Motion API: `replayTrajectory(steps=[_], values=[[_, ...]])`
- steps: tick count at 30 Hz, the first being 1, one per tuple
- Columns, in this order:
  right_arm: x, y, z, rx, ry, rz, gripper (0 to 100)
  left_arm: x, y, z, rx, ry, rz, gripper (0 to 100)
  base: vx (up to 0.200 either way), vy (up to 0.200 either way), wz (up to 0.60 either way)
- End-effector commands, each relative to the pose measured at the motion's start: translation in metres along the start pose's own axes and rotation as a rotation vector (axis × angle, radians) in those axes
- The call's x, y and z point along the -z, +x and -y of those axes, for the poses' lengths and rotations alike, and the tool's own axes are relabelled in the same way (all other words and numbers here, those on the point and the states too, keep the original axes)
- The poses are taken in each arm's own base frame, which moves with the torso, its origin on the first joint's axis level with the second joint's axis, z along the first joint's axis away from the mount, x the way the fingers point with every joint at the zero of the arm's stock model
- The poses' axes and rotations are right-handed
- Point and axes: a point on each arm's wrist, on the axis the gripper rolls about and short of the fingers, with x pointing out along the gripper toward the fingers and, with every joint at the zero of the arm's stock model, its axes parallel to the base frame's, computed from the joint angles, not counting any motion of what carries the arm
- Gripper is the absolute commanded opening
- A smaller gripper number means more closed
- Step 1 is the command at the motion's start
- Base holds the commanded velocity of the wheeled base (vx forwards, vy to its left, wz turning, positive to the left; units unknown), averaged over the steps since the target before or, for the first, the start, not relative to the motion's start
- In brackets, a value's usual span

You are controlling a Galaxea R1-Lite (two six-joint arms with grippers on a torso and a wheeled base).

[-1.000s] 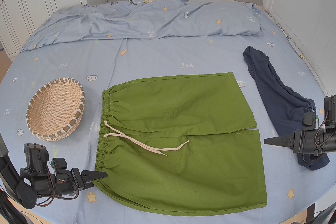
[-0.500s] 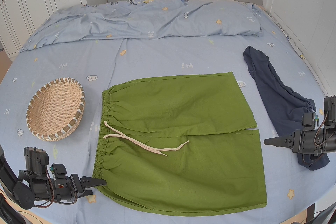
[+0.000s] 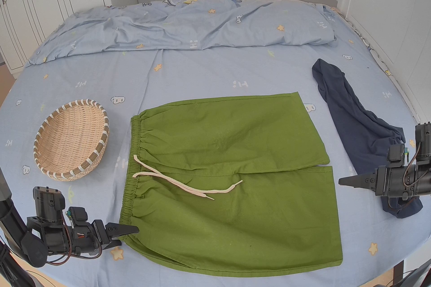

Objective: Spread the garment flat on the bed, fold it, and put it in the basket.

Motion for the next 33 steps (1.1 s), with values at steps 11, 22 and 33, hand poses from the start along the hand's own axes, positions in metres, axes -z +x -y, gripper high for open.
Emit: replayTrajectory(steps=[11, 22, 33], values=[[0.001, 0.002, 0.001, 0.0, 0.004, -0.011, 100, 0.002, 0.004, -0.007, -0.019, -0.023, -0.017, 0, 0.0, 0.0, 0.0], [0.008, 0.002, 0.003, 0.006, 0.02, -0.031, 100, 0.002, 0.007, -0.011, -0.035, -0.038, -0.022, 0, 0.0, 0.0, 0.0], [0.069, 0.001, 0.019, 0.043, 0.049, -0.206, 100, 0.0, -0.02, -0.012, -0.059, -0.073, 0.059, 0, 0.0, 0.0, 0.0]])
